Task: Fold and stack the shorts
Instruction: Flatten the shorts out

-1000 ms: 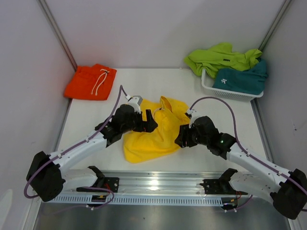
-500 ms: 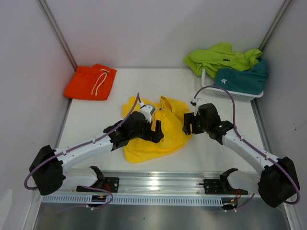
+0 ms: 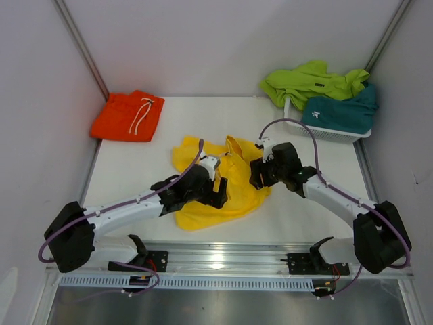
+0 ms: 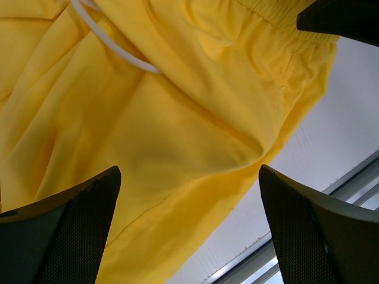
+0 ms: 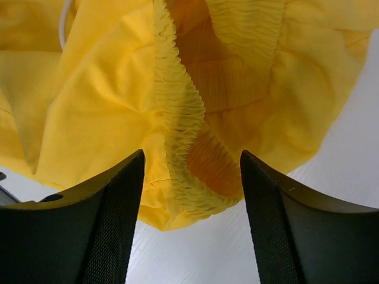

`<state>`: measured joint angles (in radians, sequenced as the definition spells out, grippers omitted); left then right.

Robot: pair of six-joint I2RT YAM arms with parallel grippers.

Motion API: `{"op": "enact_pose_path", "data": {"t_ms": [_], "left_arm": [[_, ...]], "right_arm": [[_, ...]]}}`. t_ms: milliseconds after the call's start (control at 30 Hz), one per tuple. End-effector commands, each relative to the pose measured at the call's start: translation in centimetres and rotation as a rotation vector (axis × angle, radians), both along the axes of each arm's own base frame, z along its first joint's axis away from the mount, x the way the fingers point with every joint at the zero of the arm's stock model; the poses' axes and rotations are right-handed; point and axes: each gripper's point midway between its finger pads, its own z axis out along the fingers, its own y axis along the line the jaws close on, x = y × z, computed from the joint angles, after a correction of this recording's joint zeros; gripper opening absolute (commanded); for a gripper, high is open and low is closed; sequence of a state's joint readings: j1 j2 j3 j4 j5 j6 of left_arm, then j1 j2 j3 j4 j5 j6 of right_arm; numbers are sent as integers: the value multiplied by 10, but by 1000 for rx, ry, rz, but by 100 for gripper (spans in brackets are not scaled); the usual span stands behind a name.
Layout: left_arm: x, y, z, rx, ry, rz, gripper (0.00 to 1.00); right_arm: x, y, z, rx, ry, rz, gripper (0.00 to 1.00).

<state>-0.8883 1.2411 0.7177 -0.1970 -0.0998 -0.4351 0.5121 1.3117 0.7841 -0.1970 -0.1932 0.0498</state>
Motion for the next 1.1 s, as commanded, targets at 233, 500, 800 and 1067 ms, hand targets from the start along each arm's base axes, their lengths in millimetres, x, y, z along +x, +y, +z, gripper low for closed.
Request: {"op": "enact_pose_path", "data": {"t_ms": [233,500,800,1067], "left_arm": [[16,11,-2,-132,69,24,99],[19,20,-24,-81,121,67,99],[23,36,-31,-33,126,125,99],[28,51,-9,-63,71,202,99]], "right_arm": [[-11,7,10,46,-43,30,40],[-38,10,-7,-6,21,33,17],[-44,13,-26,-81,65,21,41],[-40,5,-38,-166,139,-30,0]]}}
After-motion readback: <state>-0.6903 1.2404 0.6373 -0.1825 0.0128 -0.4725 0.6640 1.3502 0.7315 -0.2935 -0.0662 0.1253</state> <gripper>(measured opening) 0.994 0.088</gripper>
